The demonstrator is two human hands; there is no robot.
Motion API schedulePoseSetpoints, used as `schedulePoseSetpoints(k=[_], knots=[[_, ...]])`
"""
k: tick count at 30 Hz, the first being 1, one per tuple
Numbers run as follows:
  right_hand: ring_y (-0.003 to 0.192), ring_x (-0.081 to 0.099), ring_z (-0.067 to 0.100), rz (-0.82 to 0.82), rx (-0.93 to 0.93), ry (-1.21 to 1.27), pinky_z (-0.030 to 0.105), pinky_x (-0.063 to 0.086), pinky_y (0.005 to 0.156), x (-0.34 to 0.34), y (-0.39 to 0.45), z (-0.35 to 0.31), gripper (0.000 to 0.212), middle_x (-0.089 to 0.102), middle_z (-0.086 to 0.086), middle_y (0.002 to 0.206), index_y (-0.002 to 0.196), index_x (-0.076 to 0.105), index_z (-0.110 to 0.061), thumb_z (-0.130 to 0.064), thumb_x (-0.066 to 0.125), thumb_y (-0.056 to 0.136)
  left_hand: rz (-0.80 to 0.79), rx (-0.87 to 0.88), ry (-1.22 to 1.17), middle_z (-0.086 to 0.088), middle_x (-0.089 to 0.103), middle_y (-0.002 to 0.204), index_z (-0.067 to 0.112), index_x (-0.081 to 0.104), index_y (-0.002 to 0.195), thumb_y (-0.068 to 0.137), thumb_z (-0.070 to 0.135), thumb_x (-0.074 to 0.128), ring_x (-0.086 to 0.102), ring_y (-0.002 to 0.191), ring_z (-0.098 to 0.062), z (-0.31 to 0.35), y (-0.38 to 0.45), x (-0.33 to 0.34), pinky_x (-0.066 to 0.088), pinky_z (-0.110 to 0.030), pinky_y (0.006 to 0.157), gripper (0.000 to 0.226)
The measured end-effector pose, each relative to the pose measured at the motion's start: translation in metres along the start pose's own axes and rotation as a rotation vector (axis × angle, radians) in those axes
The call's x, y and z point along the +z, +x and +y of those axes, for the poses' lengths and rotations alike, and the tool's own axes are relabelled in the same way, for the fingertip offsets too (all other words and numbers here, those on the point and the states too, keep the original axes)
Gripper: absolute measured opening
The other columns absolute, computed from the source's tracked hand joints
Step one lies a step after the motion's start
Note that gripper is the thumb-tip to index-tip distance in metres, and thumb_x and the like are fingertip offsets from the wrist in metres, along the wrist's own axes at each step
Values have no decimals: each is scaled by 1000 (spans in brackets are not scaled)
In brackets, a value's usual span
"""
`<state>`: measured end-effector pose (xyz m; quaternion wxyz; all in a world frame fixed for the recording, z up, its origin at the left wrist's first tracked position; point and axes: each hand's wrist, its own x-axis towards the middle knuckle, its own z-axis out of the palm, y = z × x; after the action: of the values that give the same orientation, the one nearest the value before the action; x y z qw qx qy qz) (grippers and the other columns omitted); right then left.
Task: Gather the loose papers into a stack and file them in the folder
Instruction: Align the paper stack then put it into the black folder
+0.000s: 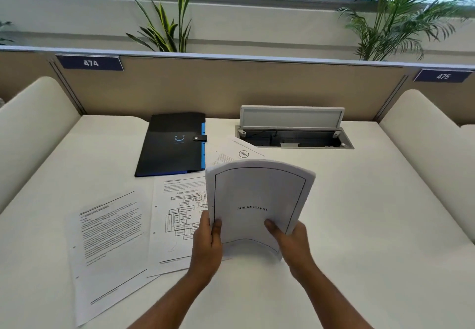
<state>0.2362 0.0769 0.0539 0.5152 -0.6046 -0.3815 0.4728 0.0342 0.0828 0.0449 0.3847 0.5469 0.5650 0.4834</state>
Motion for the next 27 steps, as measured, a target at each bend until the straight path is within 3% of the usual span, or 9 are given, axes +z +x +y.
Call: schedulePoseSetpoints(k=[3, 7, 10, 12, 15, 18, 21, 25, 27], knots=[[94, 76, 7, 0, 16, -96, 36, 60, 88, -2, 2, 14, 14, 81, -10, 99, 100, 75, -30, -20, 80, 91, -7, -16, 70, -3, 56, 136, 10, 47, 132, 101, 19, 44, 53, 126, -15, -10, -3, 3, 44, -30, 107, 32], [91, 78, 19, 39, 49, -150, 34, 61, 77, -11, 19, 22, 10, 82, -3, 96, 98, 77, -21, -15, 80, 90, -91, -43, 135, 10, 63, 115, 31, 46, 118, 98, 37, 47, 61, 107, -5, -12, 8, -1, 49, -15, 87, 22], [82, 76, 20, 40, 144, -119, 26, 57, 68, -19, 29, 26, 12, 81, -1, 92, 101, 77, -14, -10, 79, 90, 10, -66, 300, -1, 55, 127, 16, 47, 129, 95, 35, 56, 50, 119, -17, -27, 19, -12, 43, -32, 102, 40], [77, 74, 21, 47, 248, -54, 29, 57, 66, -24, 35, 30, 15, 81, 4, 89, 104, 76, -8, -7, 79, 89, 117, -115, 511, -11, 52, 132, 8, 49, 130, 93, 28, 62, 43, 126, -27, -42, 26, -25, 39, -42, 107, 44], [89, 75, 34, 58, 336, -10, 41, 60, 81, -31, 42, 37, 22, 80, 18, 99, 110, 74, 0, -3, 78, 89, 128, -243, 817, -21, 39, 146, 4, 44, 136, 90, 23, 65, 25, 140, -41, -61, 31, -47, 19, -51, 118, 54], [92, 75, 35, 65, 333, -35, 41, 60, 83, -27, 48, 39, 23, 79, 19, 101, 110, 73, 0, -4, 78, 89, 63, -312, 962, -21, 19, 158, 7, 36, 145, 91, 28, 60, 7, 147, -42, -76, 32, -60, 3, -51, 120, 63], [92, 77, 34, -12, 301, -91, 45, 62, 86, -9, 59, 33, 22, 81, 13, 98, 108, 75, -4, -9, 80, 88, -26, -293, 996, -18, 12, 161, 12, 29, 149, 94, 34, 54, 5, 148, -39, -80, 34, -62, 1, -51, 121, 65], [92, 79, 22, -182, 226, -203, 30, 63, 77, 25, 76, 19, 13, 82, 0, 93, 100, 77, -14, -19, 81, 89, -152, -230, 988, -9, 6, 164, 16, 23, 152, 95, 35, 50, 2, 150, -31, -78, 37, -60, 0, -45, 122, 66], [94, 77, 22, -252, 197, -259, 32, 61, 79, 40, 85, 14, 9, 82, 4, 98, 98, 78, -16, -19, 80, 89, -190, -201, 968, -6, 5, 164, 17, 22, 153, 95, 29, 49, 2, 151, -28, -78, 39, -63, 4, -41, 122, 66]])
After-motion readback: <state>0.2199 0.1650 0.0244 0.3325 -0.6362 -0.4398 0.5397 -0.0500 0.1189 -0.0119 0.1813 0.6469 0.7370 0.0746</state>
